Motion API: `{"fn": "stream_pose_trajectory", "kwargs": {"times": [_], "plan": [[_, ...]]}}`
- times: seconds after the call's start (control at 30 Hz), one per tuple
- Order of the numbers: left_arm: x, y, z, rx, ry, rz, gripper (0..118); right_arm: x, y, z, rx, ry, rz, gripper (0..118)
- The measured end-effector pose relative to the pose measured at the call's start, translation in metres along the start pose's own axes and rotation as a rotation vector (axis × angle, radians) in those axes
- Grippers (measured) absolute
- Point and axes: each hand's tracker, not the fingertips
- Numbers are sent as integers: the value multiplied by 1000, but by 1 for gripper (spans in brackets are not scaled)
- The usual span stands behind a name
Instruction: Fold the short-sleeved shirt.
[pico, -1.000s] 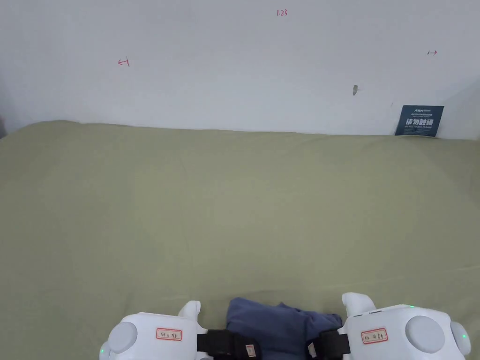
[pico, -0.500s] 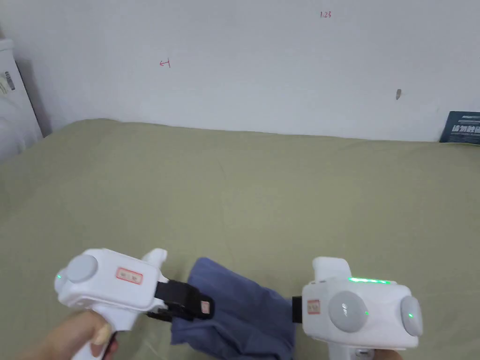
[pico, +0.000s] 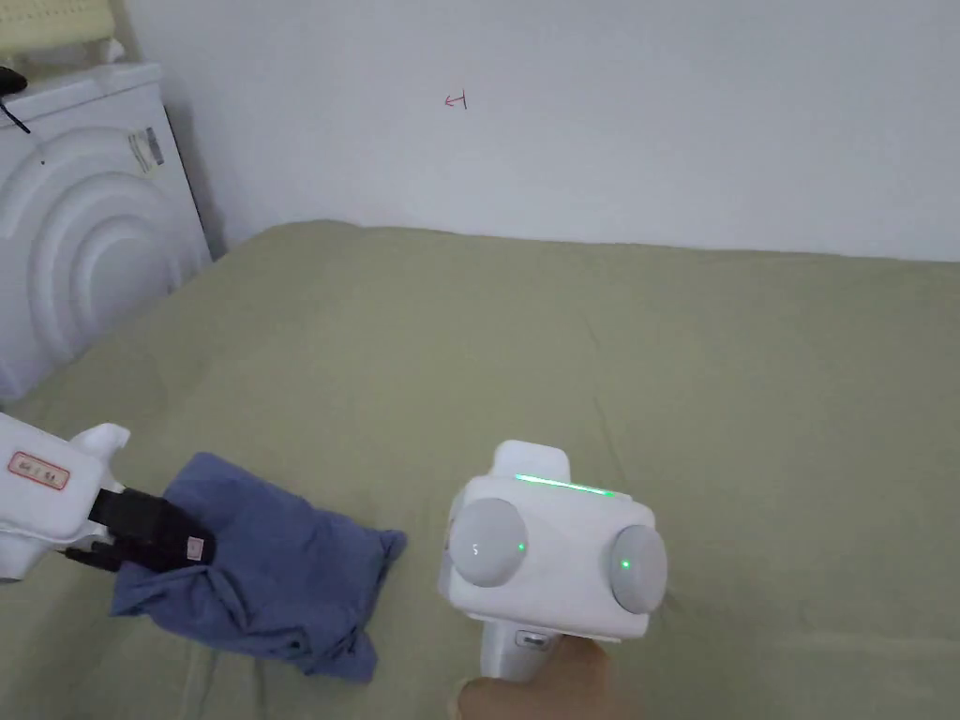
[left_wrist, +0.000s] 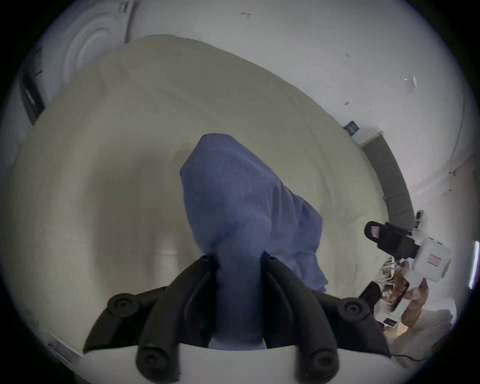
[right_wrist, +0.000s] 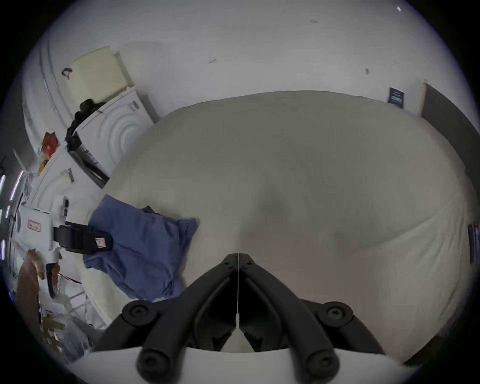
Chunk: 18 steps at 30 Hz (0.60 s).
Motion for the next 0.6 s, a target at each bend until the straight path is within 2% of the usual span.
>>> {"fn": "stream_pose_trajectory", "kwargs": {"times": [0.07, 0.1, 0.13, 0.2, 0.23, 0.3, 0.33, 0.37, 0.4, 0.43, 0.47, 0.5, 0.6], "plan": [[-16, -3, 3, 25, 60, -18, 24, -26, 0, -12, -20, 44, -25, 0], [-20, -4, 4, 42, 124, -38, 28, -31, -2, -15, -34, 63, -36, 0], [-27, -2, 1, 61, 180, -47, 43, -38, -3, -17, -35, 67, -49, 0], [-30, -4, 5, 49, 258, -19, 93, -40, -4, -20, -74, 151, -66, 0], [-32, -8, 14, 76, 235, -14, 110, -35, -6, -19, -73, 147, -54, 0], [-35, -13, 30, 111, 207, 20, 108, -24, -11, -15, -49, 129, -31, 0], [-30, -17, 39, 125, 218, 58, 104, -15, -12, -12, -43, 118, -26, 0], [-23, -22, 49, 149, 206, 58, 95, -4, -14, -9, -36, 114, -30, 0], [-18, -25, 59, 188, 200, 55, 74, 6, -16, -5, -31, 106, -32, 0], [-4, -29, 66, 237, 222, 32, 30, 18, -17, 1, -26, 77, -29, 0], [16, -31, 69, 280, 256, 2, 0, 32, -19, 7, -22, 63, -35, 0], [36, -36, 72, 328, 325, -7, 0, 45, -20, 16, -15, 58, -38, 0], [100, -50, 69, 408, 194, -17, 0, 95, -21, 45, 27, 10, -43, 0]]}}
